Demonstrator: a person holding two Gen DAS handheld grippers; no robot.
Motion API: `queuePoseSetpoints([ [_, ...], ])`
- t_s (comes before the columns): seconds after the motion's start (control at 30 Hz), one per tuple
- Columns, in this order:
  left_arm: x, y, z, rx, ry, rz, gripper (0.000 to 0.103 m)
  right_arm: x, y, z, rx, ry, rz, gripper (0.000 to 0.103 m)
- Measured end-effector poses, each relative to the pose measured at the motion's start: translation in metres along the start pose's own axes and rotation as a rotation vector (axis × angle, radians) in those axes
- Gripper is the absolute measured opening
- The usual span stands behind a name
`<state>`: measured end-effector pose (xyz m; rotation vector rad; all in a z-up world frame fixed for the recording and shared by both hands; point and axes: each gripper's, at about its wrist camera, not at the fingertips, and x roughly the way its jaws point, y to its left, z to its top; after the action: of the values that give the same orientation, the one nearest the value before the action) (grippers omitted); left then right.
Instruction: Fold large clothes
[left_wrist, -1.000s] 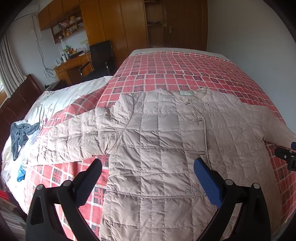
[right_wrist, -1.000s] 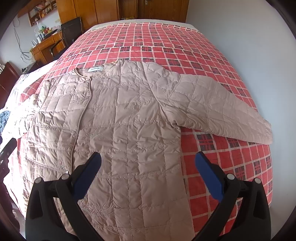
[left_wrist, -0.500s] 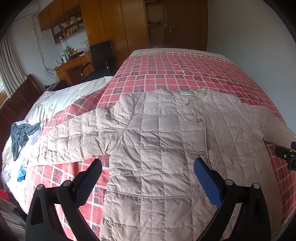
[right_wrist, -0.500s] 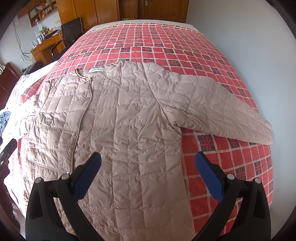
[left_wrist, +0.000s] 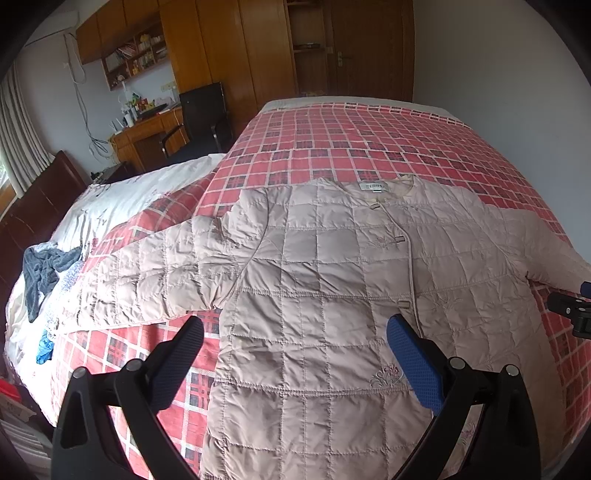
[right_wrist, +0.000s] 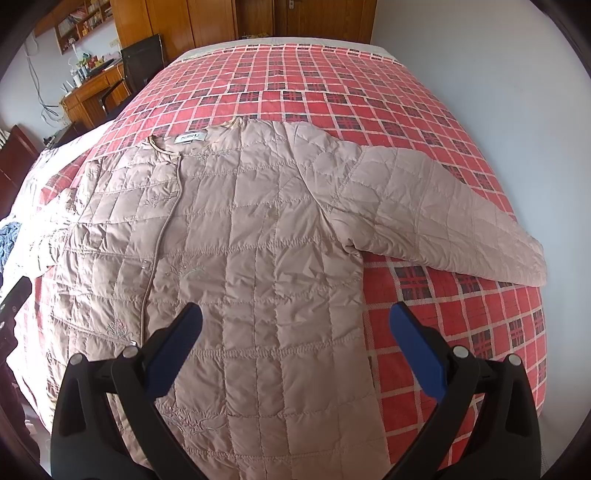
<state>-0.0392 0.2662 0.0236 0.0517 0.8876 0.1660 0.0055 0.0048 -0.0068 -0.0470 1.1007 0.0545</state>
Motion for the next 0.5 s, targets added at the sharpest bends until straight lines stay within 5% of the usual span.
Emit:
queuePoseSetpoints([
  [0.5,-0.0015,-0.0012,0.0003,0.003,-0.004,0.005,0.099,0.0000,-0.0020,0.0002,0.003,0.001,0.002,0.100],
])
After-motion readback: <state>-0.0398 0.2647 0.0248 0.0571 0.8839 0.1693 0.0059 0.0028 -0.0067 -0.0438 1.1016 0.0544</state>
